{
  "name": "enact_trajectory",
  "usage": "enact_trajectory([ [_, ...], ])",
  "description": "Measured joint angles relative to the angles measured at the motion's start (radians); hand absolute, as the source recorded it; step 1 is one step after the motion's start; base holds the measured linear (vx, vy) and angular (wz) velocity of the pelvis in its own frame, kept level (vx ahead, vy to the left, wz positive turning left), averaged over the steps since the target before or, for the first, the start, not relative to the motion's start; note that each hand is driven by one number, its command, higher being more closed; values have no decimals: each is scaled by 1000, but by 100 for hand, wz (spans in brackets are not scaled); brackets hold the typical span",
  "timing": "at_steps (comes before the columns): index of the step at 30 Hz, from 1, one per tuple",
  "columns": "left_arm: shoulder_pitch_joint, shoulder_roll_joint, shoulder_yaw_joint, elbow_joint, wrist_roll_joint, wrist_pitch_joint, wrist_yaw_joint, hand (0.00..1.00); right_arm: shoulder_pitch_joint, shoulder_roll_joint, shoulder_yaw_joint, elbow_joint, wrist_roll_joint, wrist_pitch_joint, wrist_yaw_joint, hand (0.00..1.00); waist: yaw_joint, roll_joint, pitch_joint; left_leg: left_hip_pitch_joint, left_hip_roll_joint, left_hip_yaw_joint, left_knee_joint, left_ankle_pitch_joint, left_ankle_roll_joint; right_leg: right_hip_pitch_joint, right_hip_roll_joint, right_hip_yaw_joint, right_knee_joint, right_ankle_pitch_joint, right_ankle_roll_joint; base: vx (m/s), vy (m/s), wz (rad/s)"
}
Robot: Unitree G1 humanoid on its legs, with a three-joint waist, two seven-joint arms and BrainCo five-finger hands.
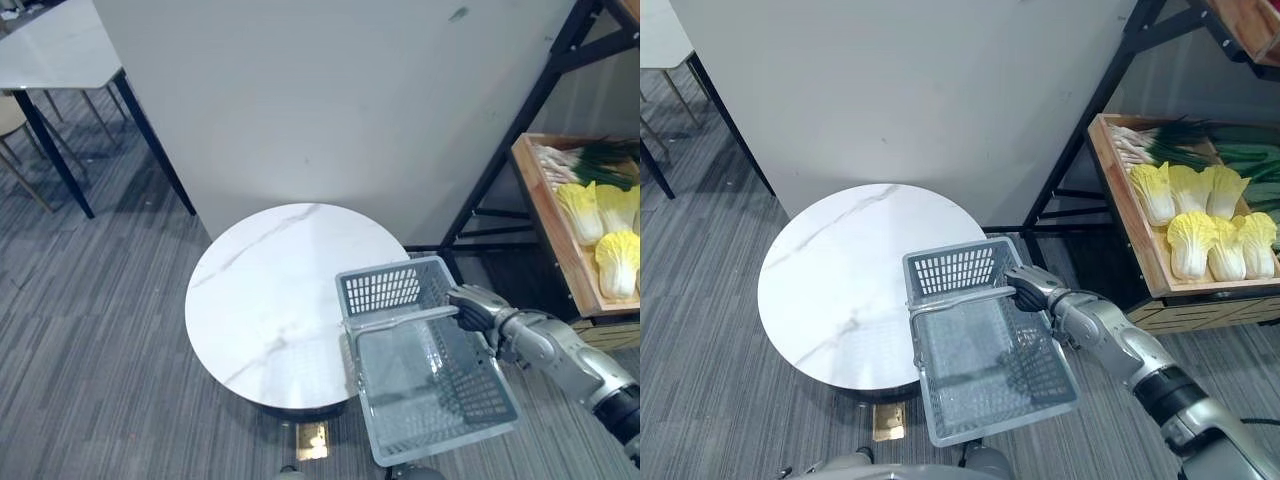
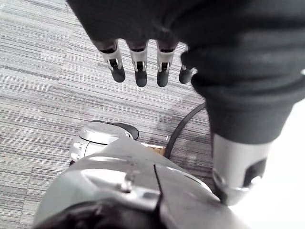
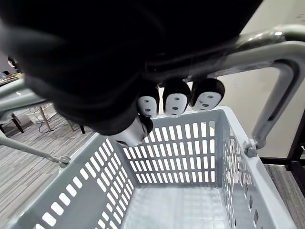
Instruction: Pick vegetable in the basket
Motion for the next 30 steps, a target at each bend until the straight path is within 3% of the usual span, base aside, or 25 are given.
enact_trajectory([
  [2,8,-1,0,-3,15,5,-2,0,41,0,-26,0,0,-2,-1,100,-2,8,-3,2,9,9,39,-30,1,3,6,12,27,-19,5,6,21,-18],
  [6,12,-2,-2,-2,31,7,-3,0,153,1,-101,-7,-6,-4,-5,100,-23,29,1,-13,33,29,208,-129,10,-51,10,48,237,-112,10,-11,70,-19],
  [8,3,5,-7,-3,31,6,0,0,188,2,-155,-38,-11,-2,-12,100,-31,26,4,-46,28,63,263,-161,27,-93,8,100,256,-101,24,-107,130,-64],
  [10,0,13,-13,-1,31,6,5,0,190,3,-166,-59,-11,6,-14,100,-43,18,6,-75,27,125,304,-190,49,-135,12,164,238,-51,36,-210,174,-97],
  [11,-15,15,-14,7,31,6,7,0,189,7,-172,-80,-16,9,-14,100,-49,12,11,-95,29,175,312,-188,80,-162,26,195,179,50,33,-147,102,-104],
  [12,-16,16,-14,22,32,5,7,0,187,13,-172,-86,-21,11,-14,100,-48,28,6,-96,48,215,302,-182,93,-161,45,199,108,151,12,-198,100,-148],
  [13,-33,10,-23,45,41,7,8,0,177,21,-170,-99,-23,12,-15,100,-40,50,27,-89,79,283,273,-149,95,-202,45,85,239,62,-86,-182,80,-136],
  [14,-34,16,-41,46,48,6,13,0,172,20,-160,-96,-23,12,-15,100,-51,49,31,-65,77,329,241,-118,92,-231,-6,-86,464,-128,-183,-236,106,-154],
  [15,-34,24,-51,45,61,7,13,0,158,22,-151,-85,-23,12,-15,100,-49,39,36,-50,80,385,258,-122,96,-233,-64,-214,606,-213,-202,-143,83,-105],
  [16,-35,29,-54,43,63,7,12,0,153,23,-151,-82,-24,12,-15,100,-49,33,38,-45,75,398,272,-125,99,-233,-75,-241,607,-209,-199,-129,64,-127],
  [17,-48,43,-63,38,71,9,9,0,126,30,-138,-71,-39,14,-15,100,-44,19,45,-51,62,423,273,-153,122,-221,-41,-285,536,-178,-212,-251,12,-197],
  [18,-45,34,-63,63,76,7,-1,0,86,54,-110,-77,-62,17,-15,100,2,56,41,-1,105,539,190,-111,115,-170,12,-279,456,-177,-214,-285,1,-213],
  [19,-46,30,-74,63,76,6,-1,0,81,54,-100,-77,-69,14,-15,100,-1,59,39,9,104,570,169,-88,109,-172,-18,-327,552,-270,-265,-251,-40,-181],
  [20,-50,30,-86,64,73,7,7,0,81,53,-97,-65,-80,9,-16,100,-14,54,33,18,104,596,140,-63,102,-147,-73,-381,650,-328,-247,-98,-48,-104],
  [21,-56,46,-104,67,73,9,10,0,76,57,-87,-41,-81,8,-16,100,-15,52,29,17,112,640,132,-47,95,-96,-120,-409,668,-364,-186,-86,-74,-104],
  [22,-55,52,-110,66,73,7,10,0,69,61,-81,-32,-81,8,-17,100,-6,48,26,13,121,668,134,-42,92,-79,-135,-408,646,-369,-156,-85,-171,-140],
  [24,-58,58,-118,62,72,8,12,0,45,79,-70,-31,-101,8,-20,100,5,39,21,8,164,779,151,-25,70,-29,-145,-433,477,-353,-59,-99,-258,-149],
  [25,-59,59,-119,63,73,8,13,0,43,83,-70,-31,-106,8,-27,100,4,40,21,9,175,804,159,-20,62,-29,-123,-430,434,-350,-48,-76,-281,-126],
  [27,-64,48,-122,75,74,8,15,0,67,81,-73,-29,-126,21,-42,100,-12,86,10,14,223,845,151,23,37,0,-13,-398,288,-287,-72,-31,-259,-91],
  [30,-81,40,-122,74,77,6,13,0,138,83,-94,-43,-128,30,-53,100,-46,97,4,17,304,844,231,59,32,45,61,-382,206,-266,-97,-18,-255,-32],
])
